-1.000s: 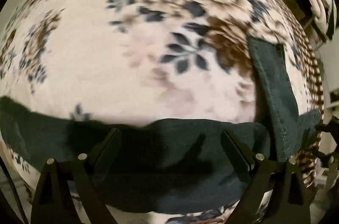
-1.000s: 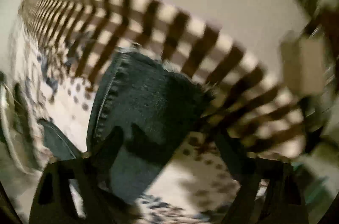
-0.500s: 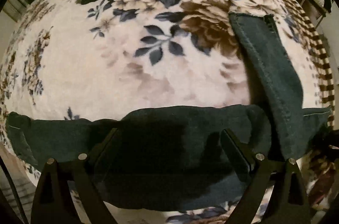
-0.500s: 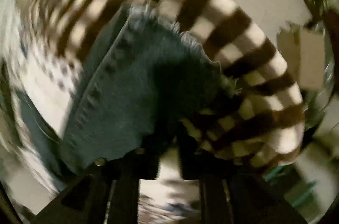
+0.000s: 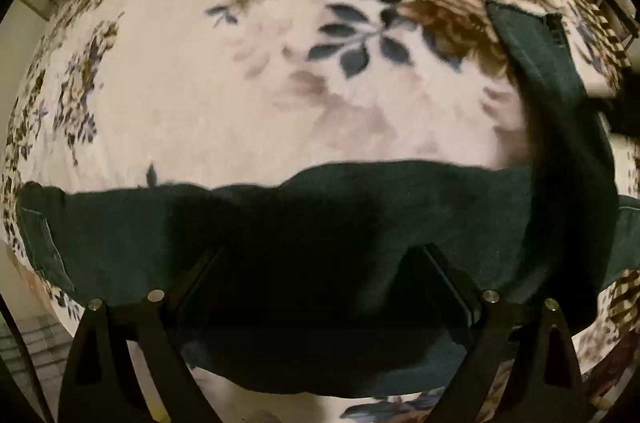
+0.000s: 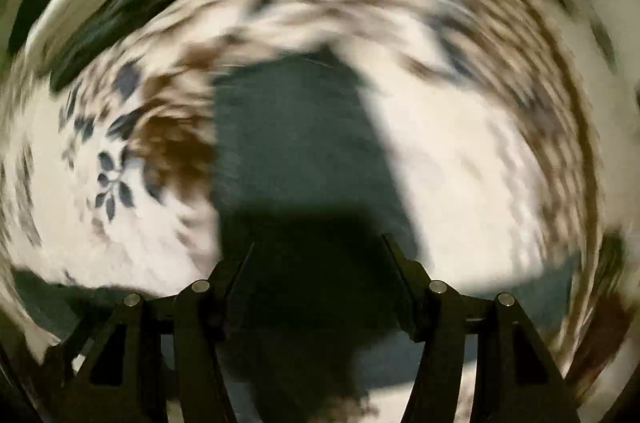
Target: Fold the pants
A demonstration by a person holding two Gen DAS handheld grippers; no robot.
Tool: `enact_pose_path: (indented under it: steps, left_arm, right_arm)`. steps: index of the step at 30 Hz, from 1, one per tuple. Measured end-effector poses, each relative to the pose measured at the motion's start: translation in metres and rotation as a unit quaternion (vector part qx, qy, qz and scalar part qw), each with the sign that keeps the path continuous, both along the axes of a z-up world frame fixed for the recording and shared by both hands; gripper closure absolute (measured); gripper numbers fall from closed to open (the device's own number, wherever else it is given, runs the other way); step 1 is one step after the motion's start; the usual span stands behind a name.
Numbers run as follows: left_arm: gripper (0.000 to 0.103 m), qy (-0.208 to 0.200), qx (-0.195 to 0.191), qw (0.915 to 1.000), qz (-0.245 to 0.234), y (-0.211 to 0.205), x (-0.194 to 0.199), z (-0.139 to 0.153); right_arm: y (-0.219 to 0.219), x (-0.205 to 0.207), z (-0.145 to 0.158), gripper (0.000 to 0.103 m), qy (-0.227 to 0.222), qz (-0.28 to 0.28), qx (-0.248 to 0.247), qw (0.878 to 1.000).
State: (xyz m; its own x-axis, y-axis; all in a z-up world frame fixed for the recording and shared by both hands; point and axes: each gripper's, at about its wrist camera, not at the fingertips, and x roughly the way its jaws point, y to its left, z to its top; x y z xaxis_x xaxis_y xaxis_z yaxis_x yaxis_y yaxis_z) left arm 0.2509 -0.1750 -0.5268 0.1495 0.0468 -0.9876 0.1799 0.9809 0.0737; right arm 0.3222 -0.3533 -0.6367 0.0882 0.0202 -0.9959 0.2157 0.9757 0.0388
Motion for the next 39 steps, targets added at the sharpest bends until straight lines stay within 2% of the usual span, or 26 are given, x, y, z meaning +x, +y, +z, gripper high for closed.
enact_pose_path:
  steps: [2,5,6,7,8,10,13,15,16,18,19,21,23,24,25,27,28,29,32,34,35,36,37,38,39]
  left_arm:
    - [0.008,0.001,0.006,1.0,0.0,0.003,-0.002,-0.003]
    - [0.008,0.007,0.006,0.9999,0.004,0.009,-0.005,-0.007]
    - [0.008,0.009,0.005,0.9999,0.005,0.01,-0.006,-0.008]
    - [0.008,0.011,0.004,0.9999,0.007,0.013,-0.007,-0.008]
    - [0.008,0.013,0.002,0.9999,0.008,0.015,-0.008,-0.007]
    - [0.008,0.011,-0.006,0.9998,0.014,0.021,-0.009,-0.003]
    - [0.008,0.002,-0.02,0.9995,0.022,0.029,-0.01,0.004]
    - [0.008,-0.003,-0.027,0.9993,0.024,0.03,-0.011,0.006]
    - [0.008,-0.003,-0.027,0.9993,0.024,0.029,-0.012,0.007]
    - [0.008,0.0,-0.027,0.9994,0.022,0.02,-0.014,0.007]
    - [0.008,0.004,-0.027,0.9994,0.022,0.021,-0.015,0.006]
    - [0.008,0.011,-0.029,0.9993,0.021,0.018,-0.017,0.002]
    - [0.008,0.013,-0.029,0.9993,0.017,0.016,-0.02,-0.001]
    - [0.008,0.013,-0.028,0.9994,0.013,0.015,-0.022,-0.002]
    - [0.008,0.011,-0.027,0.9995,0.011,0.013,-0.024,-0.002]
    - [0.008,0.012,-0.026,0.9996,0.002,0.01,-0.024,-0.001]
    - [0.008,0.011,-0.024,0.9996,-0.001,0.003,-0.027,0.0]
    - [0.008,0.013,-0.022,0.9997,-0.003,0.003,-0.027,0.001]
    - [0.008,0.012,-0.02,0.9997,-0.008,-0.003,-0.03,0.008]
    - [0.008,0.013,-0.02,0.9997,-0.009,-0.004,-0.031,0.012]
    - [0.008,0.013,-0.02,0.9997,-0.008,-0.009,-0.03,0.01]
    - [0.008,0.013,-0.018,0.9997,-0.008,-0.01,-0.029,0.01]
    - [0.008,0.013,-0.016,0.9997,-0.009,-0.013,-0.028,0.01]
    - [0.008,0.013,-0.017,0.9997,-0.009,-0.012,-0.028,0.01]
    - [0.008,0.012,-0.016,0.9997,-0.01,-0.013,-0.026,0.009]
  right_arm:
    - [0.032,0.028,-0.013,0.041,0.012,0.05,-0.038,0.998]
    - [0.06,0.05,-0.035,0.041,0.045,0.093,-0.089,0.991]
    - [0.063,0.052,-0.036,0.042,0.04,0.102,-0.11,0.988]
    - [0.062,0.05,-0.032,0.063,0.027,0.099,-0.12,0.987]
    - [0.056,0.042,-0.022,0.096,0.011,0.085,-0.12,0.989]
    - [0.03,0.01,0.005,0.097,-0.024,0.022,-0.09,0.995]
    - [-0.033,-0.049,0.046,0.097,-0.076,-0.102,-0.055,0.99]
    - [-0.085,-0.102,0.063,0.097,-0.097,-0.193,-0.038,0.976]
    - [-0.113,-0.134,0.061,0.097,-0.1,-0.252,-0.027,0.962]
    - [-0.171,-0.186,0.04,0.096,-0.085,-0.329,0.013,0.941]
    - [-0.192,-0.21,0.018,0.095,-0.069,-0.373,0.058,0.924]
    - [-0.219,-0.251,-0.02,0.092,-0.038,-0.451,0.132,0.882]
    - [-0.226,-0.286,-0.027,0.092,-0.031,-0.487,0.15,0.86]
    - [-0.23,-0.293,-0.028,0.092,-0.045,-0.497,0.166,0.85]
    - [-0.229,-0.299,-0.023,0.09,-0.064,-0.499,0.178,0.846]
    - [-0.23,-0.303,-0.014,0.065,-0.095,-0.491,0.195,0.844]
    - [-0.231,-0.304,-0.01,0.041,-0.103,-0.488,0.195,0.845]
    - [-0.23,-0.301,-0.011,0.033,-0.106,-0.487,0.198,0.844]
    - [-0.228,-0.285,-0.033,0.033,-0.098,-0.494,0.231,0.833]
    - [-0.222,-0.263,-0.059,0.033,-0.063,-0.492,0.227,0.838]
    - [-0.22,-0.259,-0.068,0.034,-0.06,-0.496,0.235,0.834]
    - [-0.218,-0.256,-0.07,0.035,-0.067,-0.497,0.227,0.835]
    - [-0.213,-0.25,-0.067,0.041,-0.071,-0.491,0.21,0.843]
    - [-0.21,-0.246,-0.062,0.063,-0.08,-0.481,0.195,0.851]
    - [-0.205,-0.241,-0.055,0.07,-0.086,-0.465,0.179,0.863]
